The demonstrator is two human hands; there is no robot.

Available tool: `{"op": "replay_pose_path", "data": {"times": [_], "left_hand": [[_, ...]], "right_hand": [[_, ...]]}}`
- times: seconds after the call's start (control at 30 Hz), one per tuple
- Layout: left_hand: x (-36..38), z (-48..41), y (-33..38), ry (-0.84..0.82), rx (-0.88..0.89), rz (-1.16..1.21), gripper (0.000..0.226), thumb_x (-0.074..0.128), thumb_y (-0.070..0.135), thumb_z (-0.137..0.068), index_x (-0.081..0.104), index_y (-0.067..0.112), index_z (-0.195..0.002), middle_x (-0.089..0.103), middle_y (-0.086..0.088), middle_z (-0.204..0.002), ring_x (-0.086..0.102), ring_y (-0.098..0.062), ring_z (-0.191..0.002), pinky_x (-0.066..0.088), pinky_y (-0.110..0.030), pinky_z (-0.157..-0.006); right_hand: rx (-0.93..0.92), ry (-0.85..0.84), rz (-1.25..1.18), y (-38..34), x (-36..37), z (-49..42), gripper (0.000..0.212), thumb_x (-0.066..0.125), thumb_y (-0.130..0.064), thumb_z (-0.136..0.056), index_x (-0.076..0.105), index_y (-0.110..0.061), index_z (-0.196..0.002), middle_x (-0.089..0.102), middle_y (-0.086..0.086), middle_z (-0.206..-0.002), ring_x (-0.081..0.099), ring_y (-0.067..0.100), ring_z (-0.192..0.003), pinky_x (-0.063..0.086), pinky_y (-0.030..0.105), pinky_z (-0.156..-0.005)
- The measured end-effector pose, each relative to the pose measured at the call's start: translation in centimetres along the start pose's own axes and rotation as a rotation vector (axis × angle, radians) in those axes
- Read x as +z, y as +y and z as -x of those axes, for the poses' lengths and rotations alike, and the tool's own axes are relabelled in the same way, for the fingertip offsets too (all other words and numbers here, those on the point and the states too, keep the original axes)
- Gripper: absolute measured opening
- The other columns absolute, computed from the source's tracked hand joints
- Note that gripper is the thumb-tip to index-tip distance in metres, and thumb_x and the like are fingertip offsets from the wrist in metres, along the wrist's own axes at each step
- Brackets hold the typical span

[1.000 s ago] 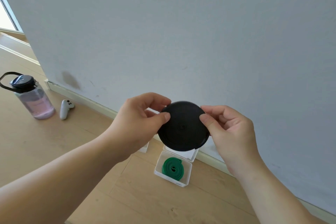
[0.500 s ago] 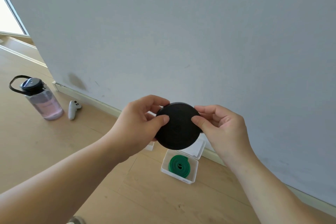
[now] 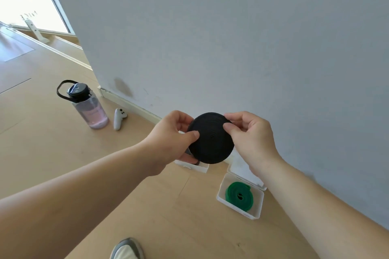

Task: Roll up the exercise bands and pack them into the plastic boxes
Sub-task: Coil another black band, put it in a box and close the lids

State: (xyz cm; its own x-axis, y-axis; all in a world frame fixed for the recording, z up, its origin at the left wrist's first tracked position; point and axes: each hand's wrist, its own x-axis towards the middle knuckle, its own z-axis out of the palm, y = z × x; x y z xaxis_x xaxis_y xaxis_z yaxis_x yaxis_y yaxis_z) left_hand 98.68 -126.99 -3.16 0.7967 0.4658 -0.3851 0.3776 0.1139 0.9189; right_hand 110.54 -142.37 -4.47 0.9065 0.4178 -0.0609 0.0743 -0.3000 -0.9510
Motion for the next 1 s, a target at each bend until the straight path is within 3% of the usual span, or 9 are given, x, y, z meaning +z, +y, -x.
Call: {"op": "replay_pose_path", "data": {"times": [0.13, 0.23, 0.5, 0.57, 0.7, 0.8, 0.93, 1.0], "left_hand": [[-3.0, -5.6, -3.6, 0.025, -0.064, -0.131, 0.018, 0.070, 0.012, -0.094, 0.064, 0.019, -0.109, 0.072, -0.006, -0.110, 0.073, -0.021, -0.099, 0.066, -0.043, -0.077], [-4.7, -10.3, -6.8, 0.017, -0.074, -0.174, 0.028, 0.071, 0.007, -0.092, 0.065, 0.024, -0.114, 0.076, 0.001, -0.104, 0.076, -0.017, -0.095, 0.065, -0.041, -0.084], [-4.9, -21.2, -16.6, 0.109, -0.063, -0.256, 0.027, 0.064, 0.004, -0.094, 0.068, 0.026, -0.110, 0.074, 0.006, -0.105, 0.069, -0.014, -0.096, 0.053, -0.023, -0.078], [-3.8, -22.5, -19.3, 0.139, -0.103, -0.229, 0.030, 0.062, 0.001, -0.095, 0.067, 0.024, -0.113, 0.073, 0.005, -0.107, 0.069, -0.015, -0.092, 0.057, -0.026, -0.079], [-1.9, -23.8, -23.1, 0.141, -0.145, -0.197, 0.040, 0.049, -0.006, -0.093, 0.065, 0.028, -0.109, 0.071, 0.011, -0.108, 0.071, -0.010, -0.090, 0.061, -0.031, -0.083], [-1.6, -24.2, -25.2, 0.171, -0.118, -0.270, 0.036, 0.052, 0.002, -0.097, 0.064, 0.031, -0.115, 0.066, 0.018, -0.111, 0.069, -0.008, -0.097, 0.059, -0.035, -0.091], [-1.4, -22.9, -27.5, 0.116, -0.074, -0.437, 0.032, 0.056, 0.007, -0.097, 0.066, 0.027, -0.119, 0.066, 0.021, -0.110, 0.064, 0.001, -0.102, 0.052, -0.021, -0.091], [-1.2, -22.2, -28.0, 0.109, -0.060, -0.466, 0.034, 0.061, 0.007, -0.094, 0.064, 0.028, -0.122, 0.062, 0.021, -0.110, 0.062, 0.002, -0.104, 0.047, -0.013, -0.088]], "right_hand": [[0.035, -0.027, 0.054, 2.6, 4.1, -4.5, 0.019, 0.080, -0.010, -0.087, 0.078, -0.029, -0.087, 0.078, -0.013, -0.089, 0.073, 0.003, -0.089, 0.053, 0.019, -0.085], [0.067, -0.015, 0.065, 5.6, 6.8, -7.9, 0.017, 0.083, -0.009, -0.084, 0.078, -0.025, -0.085, 0.078, -0.010, -0.087, 0.073, 0.006, -0.088, 0.054, 0.021, -0.087], [0.191, -0.037, 0.082, 15.6, 12.3, -14.4, 0.018, 0.085, -0.005, -0.080, 0.078, -0.021, -0.079, 0.078, -0.005, -0.082, 0.073, 0.011, -0.082, 0.055, 0.022, -0.082], [0.242, -0.022, 0.099, 18.9, 13.3, -14.6, 0.020, 0.084, -0.004, -0.081, 0.077, -0.022, -0.077, 0.077, -0.006, -0.080, 0.073, 0.011, -0.081, 0.055, 0.024, -0.082], [0.256, 0.029, 0.118, 23.5, 14.4, -14.9, 0.020, 0.079, -0.005, -0.086, 0.076, -0.023, -0.078, 0.077, -0.010, -0.082, 0.072, 0.005, -0.083, 0.048, 0.012, -0.072], [0.248, 0.037, 0.151, 25.2, 14.5, -14.8, 0.016, 0.075, -0.005, -0.089, 0.076, -0.019, -0.083, 0.075, -0.008, -0.084, 0.070, 0.005, -0.080, 0.046, 0.005, -0.064], [0.244, 0.079, 0.151, 26.3, 14.7, -15.1, 0.019, 0.071, -0.003, -0.092, 0.073, -0.021, -0.086, 0.074, -0.008, -0.085, 0.070, 0.012, -0.082, 0.050, 0.017, -0.073], [0.251, 0.092, 0.121, 26.2, 14.8, -15.4, 0.019, 0.071, -0.003, -0.093, 0.073, -0.022, -0.087, 0.073, -0.008, -0.085, 0.069, 0.010, -0.081, 0.049, 0.015, -0.071]]}}
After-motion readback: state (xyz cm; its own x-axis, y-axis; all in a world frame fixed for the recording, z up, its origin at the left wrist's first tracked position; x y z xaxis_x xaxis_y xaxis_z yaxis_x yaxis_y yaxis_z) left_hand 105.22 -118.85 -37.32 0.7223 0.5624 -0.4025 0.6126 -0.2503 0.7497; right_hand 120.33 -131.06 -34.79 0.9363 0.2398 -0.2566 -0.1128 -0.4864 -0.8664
